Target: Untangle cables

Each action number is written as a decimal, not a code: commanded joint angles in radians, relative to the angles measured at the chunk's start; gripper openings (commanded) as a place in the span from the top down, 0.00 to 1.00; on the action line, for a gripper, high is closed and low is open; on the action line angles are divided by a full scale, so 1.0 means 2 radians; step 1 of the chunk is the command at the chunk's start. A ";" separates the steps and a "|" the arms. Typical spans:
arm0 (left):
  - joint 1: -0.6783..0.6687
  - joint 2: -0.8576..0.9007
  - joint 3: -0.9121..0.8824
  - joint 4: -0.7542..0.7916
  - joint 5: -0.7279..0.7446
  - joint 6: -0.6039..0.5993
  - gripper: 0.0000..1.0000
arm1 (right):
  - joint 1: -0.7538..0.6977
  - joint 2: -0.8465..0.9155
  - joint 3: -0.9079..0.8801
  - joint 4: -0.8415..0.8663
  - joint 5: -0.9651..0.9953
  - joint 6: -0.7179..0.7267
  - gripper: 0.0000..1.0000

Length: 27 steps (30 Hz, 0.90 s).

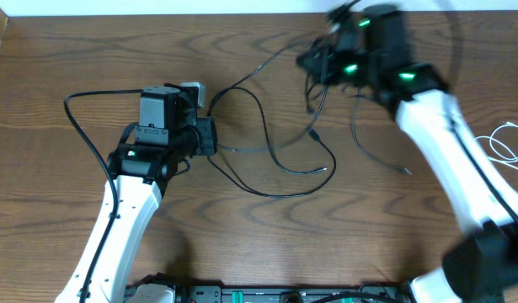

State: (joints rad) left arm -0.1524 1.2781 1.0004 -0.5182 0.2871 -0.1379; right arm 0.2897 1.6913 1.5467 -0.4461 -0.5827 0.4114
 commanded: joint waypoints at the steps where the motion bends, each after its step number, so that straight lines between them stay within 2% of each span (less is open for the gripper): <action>1: 0.000 0.017 -0.009 -0.006 -0.096 -0.022 0.93 | -0.035 -0.074 0.012 -0.001 0.010 -0.039 0.99; 3: 0.000 0.024 -0.009 -0.006 -0.139 -0.034 0.93 | -0.058 -0.102 0.012 0.001 0.015 -0.047 0.99; 5: 0.000 0.032 -0.009 -0.008 -0.233 -0.074 0.92 | -0.112 -0.144 0.012 0.005 0.017 -0.047 0.99; 10: 0.000 0.033 -0.009 -0.010 -0.339 -0.142 0.93 | -0.212 -0.174 0.012 -0.014 0.017 -0.047 0.99; 14: 0.000 0.033 -0.009 0.006 -0.337 -0.173 0.93 | -0.233 -0.167 0.011 -0.074 0.017 -0.048 0.99; 19: 0.000 0.033 -0.009 0.052 -0.292 -0.173 0.92 | -0.232 -0.138 0.011 -0.213 0.040 -0.106 0.99; 20: 0.000 0.033 -0.009 0.065 -0.292 -0.173 0.85 | -0.233 -0.129 0.011 -0.253 0.057 -0.118 0.99; 23: 0.003 0.033 -0.008 0.092 -0.294 -0.173 0.83 | -0.233 -0.104 0.011 -0.330 0.071 -0.180 0.99; 25: 0.011 0.033 -0.005 0.099 -0.294 -0.171 0.83 | -0.233 -0.094 0.011 -0.356 0.140 -0.186 0.99; 26: 0.022 0.033 0.000 0.100 -0.294 -0.171 0.83 | -0.233 -0.085 0.011 -0.369 0.233 -0.171 0.99; 27: 0.029 0.033 0.003 0.100 -0.294 -0.171 0.83 | -0.233 -0.082 0.011 -0.373 0.286 -0.153 0.99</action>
State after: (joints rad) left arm -0.1452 1.3380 0.9897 -0.3260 -0.2836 -0.4747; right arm -0.1638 1.5093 1.5616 -1.1698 -0.3672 0.1097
